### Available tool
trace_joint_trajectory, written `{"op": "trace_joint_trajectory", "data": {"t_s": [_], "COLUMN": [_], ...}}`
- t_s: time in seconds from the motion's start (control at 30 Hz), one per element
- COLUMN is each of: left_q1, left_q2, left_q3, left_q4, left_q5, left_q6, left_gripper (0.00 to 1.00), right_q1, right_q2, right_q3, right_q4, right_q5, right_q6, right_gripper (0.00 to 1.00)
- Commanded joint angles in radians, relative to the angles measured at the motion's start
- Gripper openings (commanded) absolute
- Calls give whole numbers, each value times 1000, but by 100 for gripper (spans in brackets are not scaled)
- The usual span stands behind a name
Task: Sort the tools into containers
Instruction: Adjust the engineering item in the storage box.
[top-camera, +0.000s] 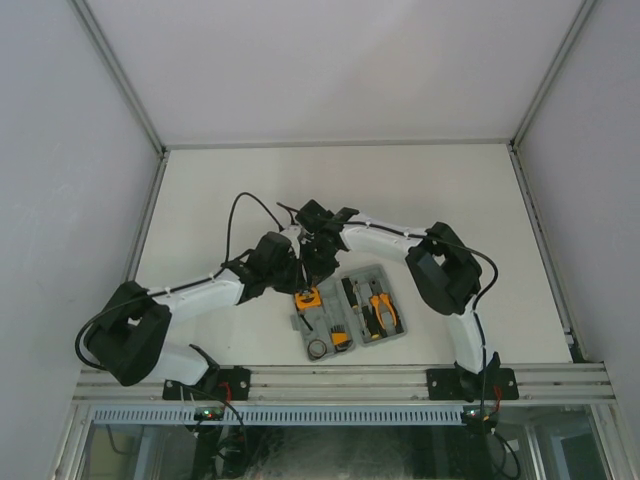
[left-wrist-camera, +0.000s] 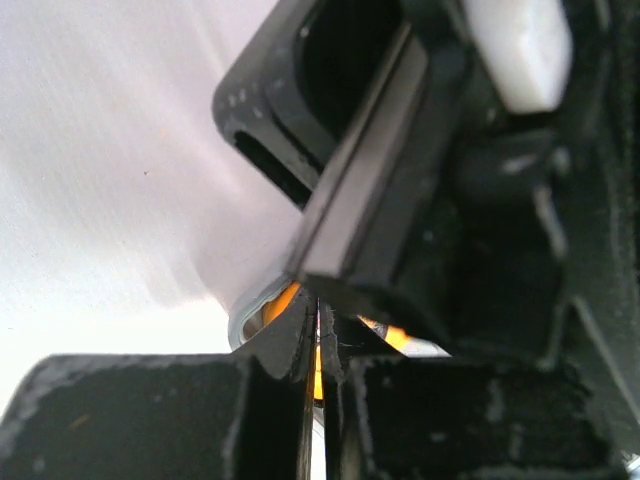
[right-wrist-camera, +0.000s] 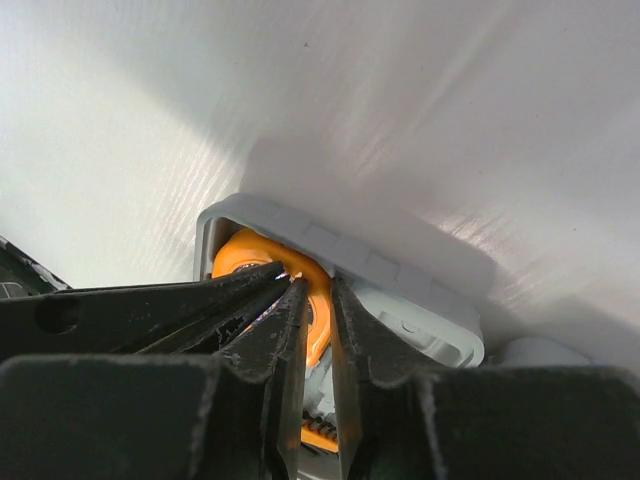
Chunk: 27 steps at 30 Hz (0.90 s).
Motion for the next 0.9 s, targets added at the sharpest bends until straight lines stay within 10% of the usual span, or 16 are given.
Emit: {"op": "trace_joint_trajectory", "data": {"t_s": [0.0, 0.87], "left_q1": [-29, -3], "left_q2": [20, -359], "left_q3": [-27, -29], "left_q4": [-139, -216], "left_q5": [29, -117], "left_q6": [3, -107], "left_gripper": [6, 36], "right_q1": [28, -49], "right_q2": [45, -426], "right_q3": [-69, -383], "right_q4": [74, 341], "right_q5": [30, 177], "right_q6": [51, 88], "right_gripper": [14, 36]}}
